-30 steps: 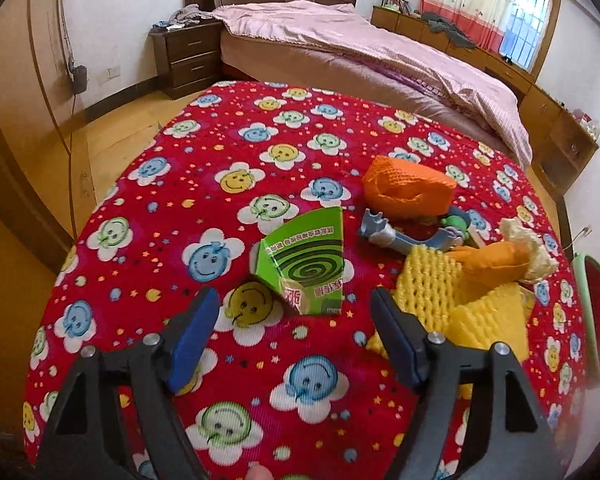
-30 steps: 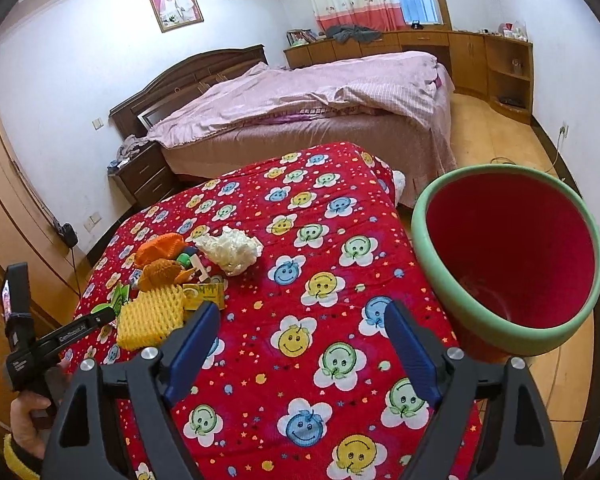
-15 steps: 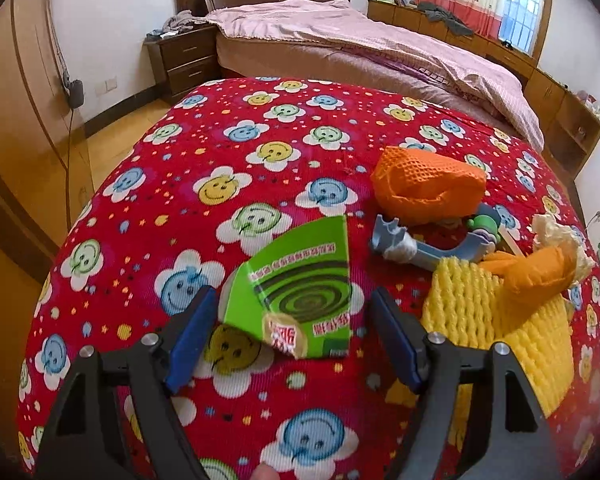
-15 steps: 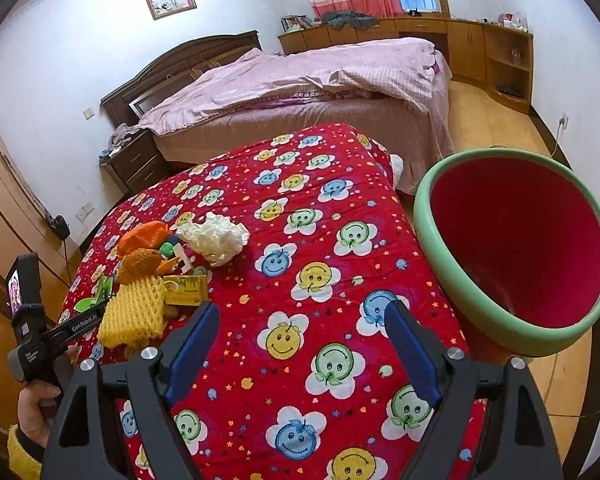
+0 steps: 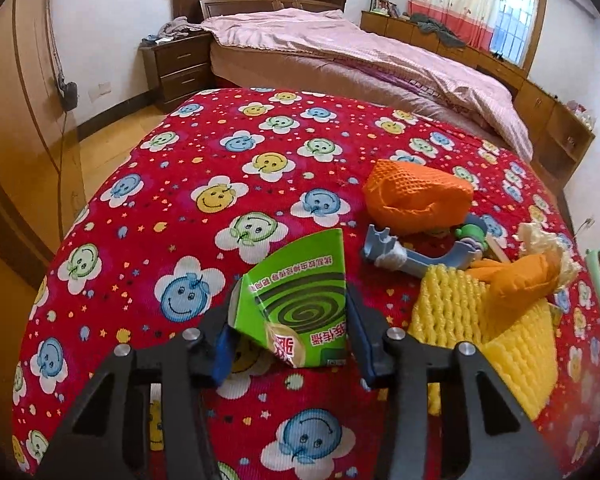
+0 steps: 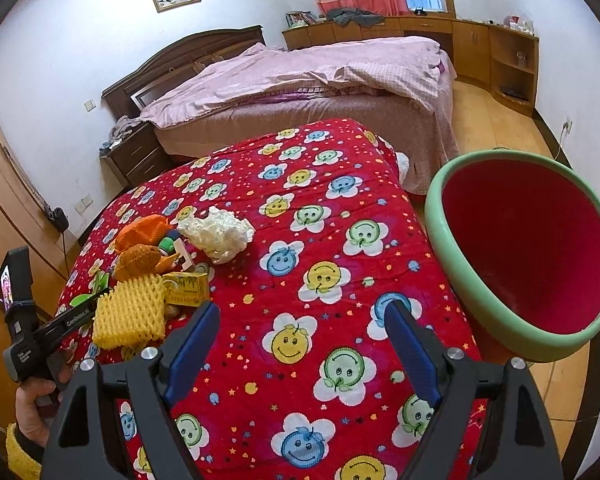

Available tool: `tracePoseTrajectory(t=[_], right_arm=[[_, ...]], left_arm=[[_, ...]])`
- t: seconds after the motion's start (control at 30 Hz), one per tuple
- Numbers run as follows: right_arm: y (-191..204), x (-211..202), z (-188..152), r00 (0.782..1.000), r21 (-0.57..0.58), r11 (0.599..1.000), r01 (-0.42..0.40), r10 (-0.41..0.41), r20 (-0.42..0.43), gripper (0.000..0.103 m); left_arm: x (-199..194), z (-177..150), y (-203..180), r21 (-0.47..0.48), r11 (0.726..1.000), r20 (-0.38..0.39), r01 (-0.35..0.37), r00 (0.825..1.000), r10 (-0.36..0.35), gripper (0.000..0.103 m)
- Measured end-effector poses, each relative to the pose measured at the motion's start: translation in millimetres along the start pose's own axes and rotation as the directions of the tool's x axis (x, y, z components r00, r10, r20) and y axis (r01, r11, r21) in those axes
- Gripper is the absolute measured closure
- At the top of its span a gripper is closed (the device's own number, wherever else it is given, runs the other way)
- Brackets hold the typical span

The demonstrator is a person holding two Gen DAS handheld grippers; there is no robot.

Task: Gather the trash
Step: 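Grasp the green mosquito-coil box with the left tool while the right tool grasps the crumpled white paper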

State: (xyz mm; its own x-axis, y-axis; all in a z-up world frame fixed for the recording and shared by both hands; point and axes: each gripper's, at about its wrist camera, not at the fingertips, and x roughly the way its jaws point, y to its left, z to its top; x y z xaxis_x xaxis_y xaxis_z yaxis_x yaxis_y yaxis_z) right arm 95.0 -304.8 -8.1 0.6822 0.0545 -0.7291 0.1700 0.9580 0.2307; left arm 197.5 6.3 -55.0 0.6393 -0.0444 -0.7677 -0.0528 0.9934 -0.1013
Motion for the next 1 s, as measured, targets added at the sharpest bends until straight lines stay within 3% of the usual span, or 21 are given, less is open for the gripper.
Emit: tracePoseTrajectory(t=[0.4, 0.9, 1.0], right_arm=[[27.8, 16.9, 22.9, 1.0, -0.091, 0.995, -0.028, 0.028, 0.007, 0.017], [60.0, 97.7, 49.6, 0.993, -0.094, 0.993, -0.077, 0.069, -0.093, 0.017], [60.2, 107.8, 49.2, 0.991, -0.078, 0.994, -0.081, 0.072, -0.109, 0.028]], left_arm=[[-21.4, 6.7, 7.1, -0.028, 0.999, 0.056, 0.038, 0.998, -0.036, 0.055], [-21.2, 5.3, 12.7, -0.041, 0.999, 0.06, 0.02, 0.998, -0.018, 0.055], [-20.9, 4.2, 10.3, -0.033, 0.999, 0.06, 0.02, 0.998, -0.018, 0.055]])
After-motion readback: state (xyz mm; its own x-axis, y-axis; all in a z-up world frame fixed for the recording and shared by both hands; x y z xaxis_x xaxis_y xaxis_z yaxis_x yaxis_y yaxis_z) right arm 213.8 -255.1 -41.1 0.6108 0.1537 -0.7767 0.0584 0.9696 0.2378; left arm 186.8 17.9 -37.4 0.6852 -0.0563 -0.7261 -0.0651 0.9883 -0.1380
